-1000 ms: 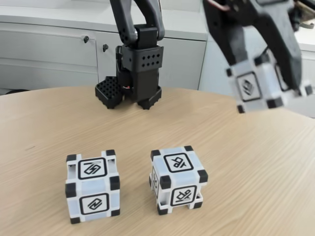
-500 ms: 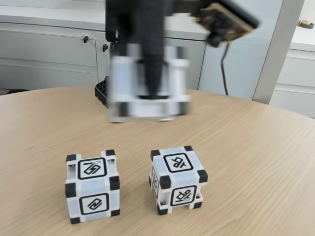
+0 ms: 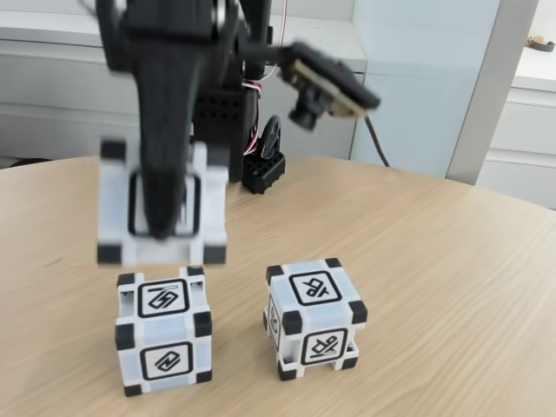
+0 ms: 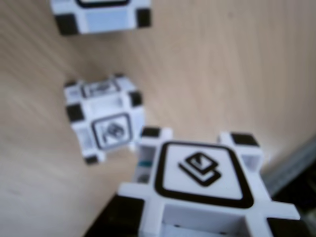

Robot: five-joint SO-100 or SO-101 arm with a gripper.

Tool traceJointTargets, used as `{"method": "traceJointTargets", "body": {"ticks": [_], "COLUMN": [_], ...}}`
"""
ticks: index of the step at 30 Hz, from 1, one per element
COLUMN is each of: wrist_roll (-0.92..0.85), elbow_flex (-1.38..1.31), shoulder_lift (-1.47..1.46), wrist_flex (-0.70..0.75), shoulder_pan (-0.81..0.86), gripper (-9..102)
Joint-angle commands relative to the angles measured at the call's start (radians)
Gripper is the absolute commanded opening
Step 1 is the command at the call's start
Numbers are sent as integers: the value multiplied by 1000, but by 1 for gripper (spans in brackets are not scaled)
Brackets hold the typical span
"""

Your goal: Stack cubes from left to right.

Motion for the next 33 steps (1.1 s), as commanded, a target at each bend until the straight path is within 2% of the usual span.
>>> {"method": "traceJointTargets", "body": {"ticks": [1,10,17,33], "wrist_roll": [8,-11,8,31], "elbow_flex": [-12,-12,-12,-14], "shoulder_lift": [-35,-72,-72,-72], "wrist_flex": [6,11,143,135], "shoulder_pan": [6,6,6,51], "gripper": [0,0,0,0]}}
